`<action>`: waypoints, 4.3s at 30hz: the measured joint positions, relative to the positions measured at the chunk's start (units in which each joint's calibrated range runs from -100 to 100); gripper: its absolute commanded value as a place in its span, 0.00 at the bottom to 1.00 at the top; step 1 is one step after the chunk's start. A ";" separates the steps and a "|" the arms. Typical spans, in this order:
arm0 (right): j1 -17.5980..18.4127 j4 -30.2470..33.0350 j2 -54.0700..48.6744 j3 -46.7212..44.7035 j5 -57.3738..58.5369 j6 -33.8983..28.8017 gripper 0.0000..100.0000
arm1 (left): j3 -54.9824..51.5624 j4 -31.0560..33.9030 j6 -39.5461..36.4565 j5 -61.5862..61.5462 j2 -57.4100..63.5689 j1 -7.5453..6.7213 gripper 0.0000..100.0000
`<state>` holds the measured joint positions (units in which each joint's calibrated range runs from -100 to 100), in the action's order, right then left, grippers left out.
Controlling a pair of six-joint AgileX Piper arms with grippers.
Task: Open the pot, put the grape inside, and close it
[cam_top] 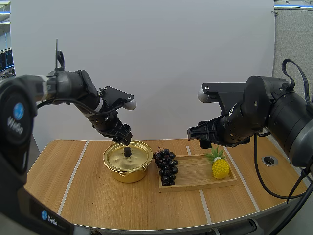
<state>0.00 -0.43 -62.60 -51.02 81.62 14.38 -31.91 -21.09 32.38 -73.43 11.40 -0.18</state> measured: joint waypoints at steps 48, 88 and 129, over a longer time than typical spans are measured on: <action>0.00 0.00 0.00 0.00 0.00 0.00 1.00 | 4.31 3.40 -1.64 2.57 -14.65 -2.70 0.00; 0.00 -2.47 0.00 0.00 0.00 0.00 1.00 | 52.67 9.79 -16.57 -17.27 14.17 -2.70 0.00; 3.63 -21.63 29.14 0.54 -14.68 15.24 1.00 | 62.40 13.07 -17.85 8.09 14.41 -2.70 0.00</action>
<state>3.63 -22.06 -33.46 -50.48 66.94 29.62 30.50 -8.01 14.53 -65.34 25.81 -2.89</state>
